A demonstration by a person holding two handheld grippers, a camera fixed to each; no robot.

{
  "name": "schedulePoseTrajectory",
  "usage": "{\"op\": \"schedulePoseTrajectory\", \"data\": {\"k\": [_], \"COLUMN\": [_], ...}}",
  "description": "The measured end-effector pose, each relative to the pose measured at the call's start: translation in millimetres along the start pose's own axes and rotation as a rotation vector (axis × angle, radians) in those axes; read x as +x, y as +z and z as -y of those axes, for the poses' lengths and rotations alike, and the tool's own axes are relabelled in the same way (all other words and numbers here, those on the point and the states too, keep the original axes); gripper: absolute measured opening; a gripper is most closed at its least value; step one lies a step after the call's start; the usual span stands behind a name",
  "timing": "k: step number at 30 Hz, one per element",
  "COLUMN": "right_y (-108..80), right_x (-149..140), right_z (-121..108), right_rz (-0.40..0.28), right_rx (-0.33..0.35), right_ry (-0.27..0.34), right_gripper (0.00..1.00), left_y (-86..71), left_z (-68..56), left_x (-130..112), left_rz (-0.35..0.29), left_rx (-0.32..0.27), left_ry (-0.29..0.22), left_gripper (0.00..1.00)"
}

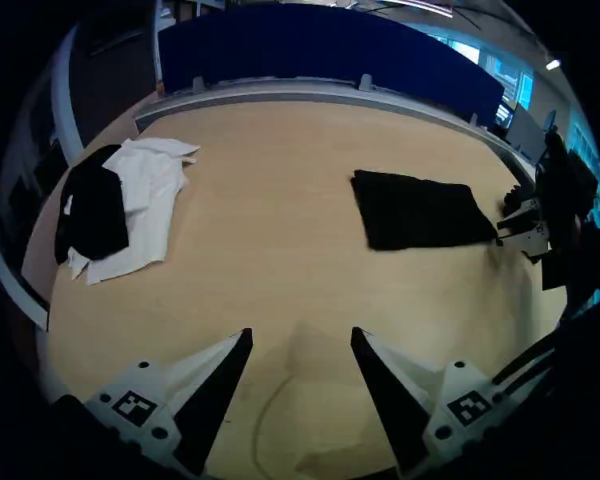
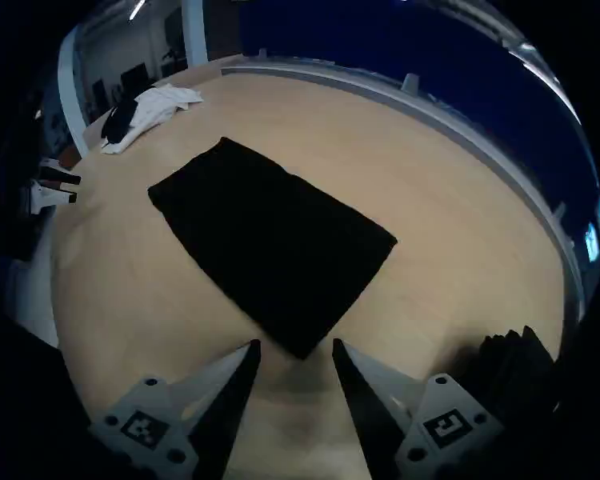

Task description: Fold towel

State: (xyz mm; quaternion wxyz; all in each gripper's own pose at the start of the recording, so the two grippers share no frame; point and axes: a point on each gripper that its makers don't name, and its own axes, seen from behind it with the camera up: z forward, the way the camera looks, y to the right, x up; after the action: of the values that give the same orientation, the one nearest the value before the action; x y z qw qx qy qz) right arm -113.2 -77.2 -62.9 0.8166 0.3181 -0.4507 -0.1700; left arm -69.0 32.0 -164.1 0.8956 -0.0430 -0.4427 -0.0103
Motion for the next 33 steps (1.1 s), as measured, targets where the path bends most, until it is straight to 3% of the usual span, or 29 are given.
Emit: {"op": "schedulePoseTrajectory", "data": {"k": [17,22,33], "right_y": [6.4,8.3,1.2], "right_x": [-8.0,-9.4,5.6], "right_z": [-1.4,-1.2,-1.3], "right_rz": [0.043,0.053,0.040], "right_rx": [0.023,0.018,0.002], "right_ry": [-0.036,-0.047,-0.068], "right_gripper": [0.24,0.06,0.04], "left_y": [-11.4,-11.6,-16.7], "left_z": [13.0,13.6,15.8], "left_x": [-15.5,-18.1,-15.5], "left_rz": [0.005,0.007,0.000], "left_rx": [0.020,0.021,0.020], "left_ry": [-0.029,-0.033,-0.041], "left_gripper": [0.91,0.91,0.91]}}
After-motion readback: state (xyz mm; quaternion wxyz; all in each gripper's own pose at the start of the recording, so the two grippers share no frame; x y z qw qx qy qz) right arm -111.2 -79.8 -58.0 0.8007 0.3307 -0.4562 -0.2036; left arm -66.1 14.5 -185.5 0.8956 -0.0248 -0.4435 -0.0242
